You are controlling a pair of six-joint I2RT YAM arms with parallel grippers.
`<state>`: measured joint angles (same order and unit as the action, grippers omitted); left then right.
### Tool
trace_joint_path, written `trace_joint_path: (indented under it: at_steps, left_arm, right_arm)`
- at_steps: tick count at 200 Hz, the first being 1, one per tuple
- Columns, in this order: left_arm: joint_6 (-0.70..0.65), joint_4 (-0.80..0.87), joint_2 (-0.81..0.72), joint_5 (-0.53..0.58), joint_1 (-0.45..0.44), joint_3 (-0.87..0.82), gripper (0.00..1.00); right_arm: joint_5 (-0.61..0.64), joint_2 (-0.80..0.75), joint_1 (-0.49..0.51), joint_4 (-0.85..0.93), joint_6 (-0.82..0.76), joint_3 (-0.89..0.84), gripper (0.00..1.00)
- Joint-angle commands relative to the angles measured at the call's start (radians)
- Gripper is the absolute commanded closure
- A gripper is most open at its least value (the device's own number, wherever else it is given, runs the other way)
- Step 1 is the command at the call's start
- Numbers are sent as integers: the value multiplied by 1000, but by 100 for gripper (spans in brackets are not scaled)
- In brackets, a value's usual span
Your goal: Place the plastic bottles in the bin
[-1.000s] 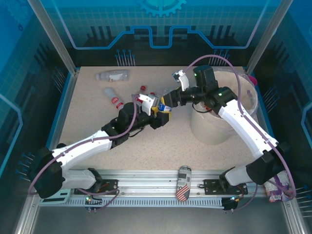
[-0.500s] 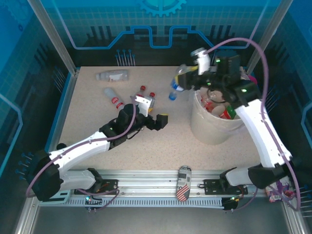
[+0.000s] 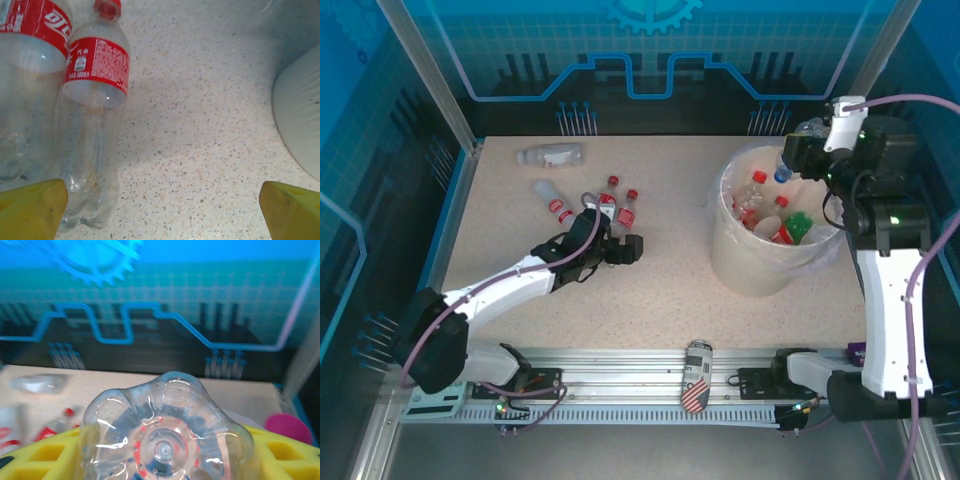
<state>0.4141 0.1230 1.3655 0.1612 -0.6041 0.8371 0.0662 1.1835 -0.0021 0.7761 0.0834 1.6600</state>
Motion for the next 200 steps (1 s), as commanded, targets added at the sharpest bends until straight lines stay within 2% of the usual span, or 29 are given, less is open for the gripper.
trace_joint_path:
  at_steps: [1, 34, 77, 141, 200]
  left_arm:
    - [31, 55, 21, 17, 4, 54, 1]
    - [36, 62, 28, 27, 4, 60, 1]
    - [29, 82, 53, 32, 4, 83, 1]
    - [29, 75, 88, 15, 4, 101, 1]
    - [30, 71, 97, 8, 4, 95, 1]
  right_arm:
    - [110, 38, -15, -88, -50, -100, 80]
    - [62, 68, -33, -198, -51, -214, 87]
    - [-5, 109, -45, -219, -42, -295, 88]
    - [-14, 168, -44, -185, -19, -387, 86]
    - [14, 177, -45, -197, 16, -481, 78]
